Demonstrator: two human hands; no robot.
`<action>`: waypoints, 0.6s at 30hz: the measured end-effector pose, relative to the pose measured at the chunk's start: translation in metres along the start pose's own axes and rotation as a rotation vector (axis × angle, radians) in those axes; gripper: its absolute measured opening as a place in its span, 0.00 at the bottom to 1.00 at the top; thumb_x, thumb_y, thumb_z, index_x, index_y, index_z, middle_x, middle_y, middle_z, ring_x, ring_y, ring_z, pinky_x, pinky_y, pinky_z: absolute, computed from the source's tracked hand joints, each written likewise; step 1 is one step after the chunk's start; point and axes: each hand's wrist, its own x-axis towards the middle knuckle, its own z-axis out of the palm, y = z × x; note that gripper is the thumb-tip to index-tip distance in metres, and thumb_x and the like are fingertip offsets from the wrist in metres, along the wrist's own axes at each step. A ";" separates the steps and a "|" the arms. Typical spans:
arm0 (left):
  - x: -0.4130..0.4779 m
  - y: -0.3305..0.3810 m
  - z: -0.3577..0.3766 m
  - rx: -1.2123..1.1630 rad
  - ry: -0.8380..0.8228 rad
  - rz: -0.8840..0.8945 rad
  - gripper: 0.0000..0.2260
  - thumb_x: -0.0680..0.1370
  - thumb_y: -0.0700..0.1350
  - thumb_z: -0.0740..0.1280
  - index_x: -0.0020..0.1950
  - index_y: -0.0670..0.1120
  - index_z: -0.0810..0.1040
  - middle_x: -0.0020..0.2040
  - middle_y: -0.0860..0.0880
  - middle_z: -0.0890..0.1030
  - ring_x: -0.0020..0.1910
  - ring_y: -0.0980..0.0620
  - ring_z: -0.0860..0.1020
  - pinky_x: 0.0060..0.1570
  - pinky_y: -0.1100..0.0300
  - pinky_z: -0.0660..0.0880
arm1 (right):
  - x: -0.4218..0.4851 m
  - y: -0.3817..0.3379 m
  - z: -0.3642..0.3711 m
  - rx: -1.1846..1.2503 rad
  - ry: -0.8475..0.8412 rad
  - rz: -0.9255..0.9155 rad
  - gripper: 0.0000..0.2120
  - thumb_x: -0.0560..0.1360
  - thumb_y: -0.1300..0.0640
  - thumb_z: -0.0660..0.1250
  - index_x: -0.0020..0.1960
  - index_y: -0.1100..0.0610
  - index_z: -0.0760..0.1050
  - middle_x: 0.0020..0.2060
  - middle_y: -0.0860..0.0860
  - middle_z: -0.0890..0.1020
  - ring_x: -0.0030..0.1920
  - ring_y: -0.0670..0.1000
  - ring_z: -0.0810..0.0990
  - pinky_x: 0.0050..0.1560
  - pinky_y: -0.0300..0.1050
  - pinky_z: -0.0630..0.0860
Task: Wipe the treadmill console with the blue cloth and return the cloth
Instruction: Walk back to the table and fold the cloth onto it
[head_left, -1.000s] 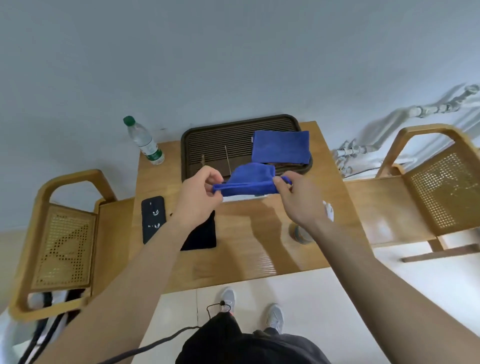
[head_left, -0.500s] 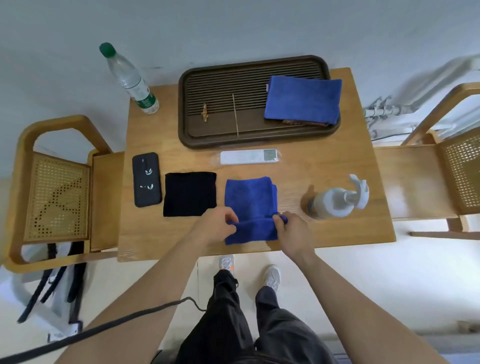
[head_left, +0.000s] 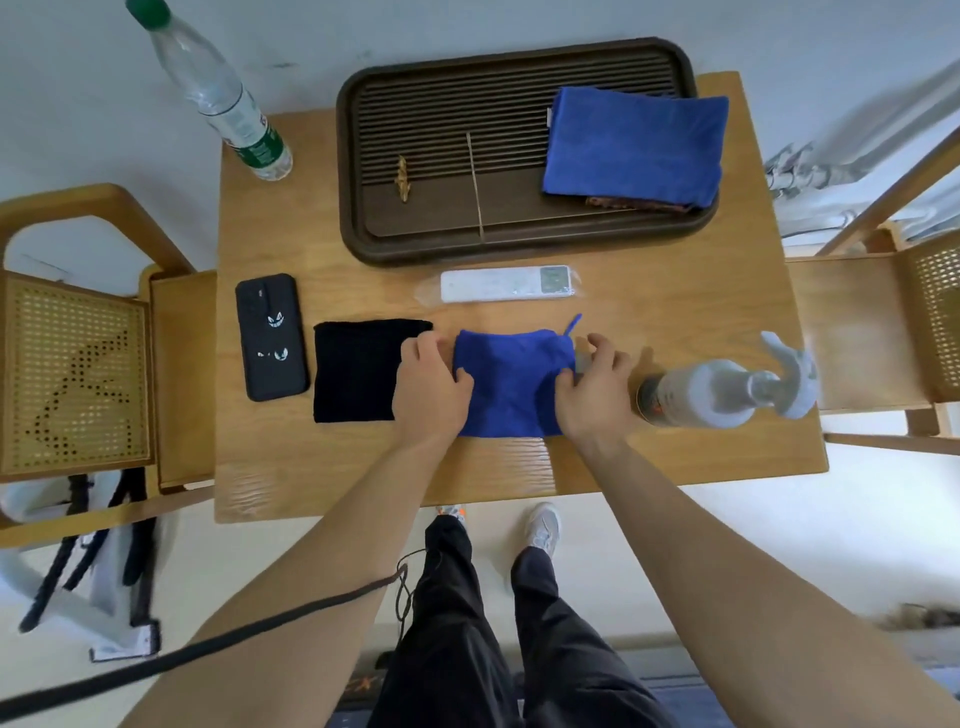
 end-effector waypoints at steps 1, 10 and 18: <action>-0.010 -0.005 0.001 0.022 0.003 0.033 0.13 0.77 0.43 0.69 0.60 0.48 0.72 0.60 0.48 0.72 0.45 0.51 0.76 0.38 0.59 0.71 | -0.009 0.005 0.003 -0.042 0.003 -0.016 0.20 0.76 0.58 0.65 0.68 0.55 0.68 0.65 0.58 0.69 0.54 0.61 0.79 0.45 0.48 0.72; -0.015 -0.009 -0.001 -0.008 -0.105 0.065 0.15 0.79 0.40 0.66 0.65 0.42 0.78 0.61 0.46 0.75 0.52 0.53 0.76 0.51 0.65 0.69 | -0.021 -0.011 0.036 -0.087 -0.184 -0.078 0.16 0.76 0.62 0.65 0.64 0.57 0.72 0.63 0.56 0.68 0.45 0.54 0.77 0.45 0.44 0.72; 0.002 -0.001 -0.033 0.149 -0.155 0.055 0.19 0.79 0.48 0.67 0.70 0.49 0.74 0.65 0.49 0.70 0.58 0.50 0.74 0.50 0.57 0.76 | -0.012 -0.045 0.022 -0.329 -0.234 -0.109 0.19 0.76 0.53 0.64 0.66 0.53 0.70 0.65 0.57 0.65 0.63 0.61 0.68 0.58 0.54 0.73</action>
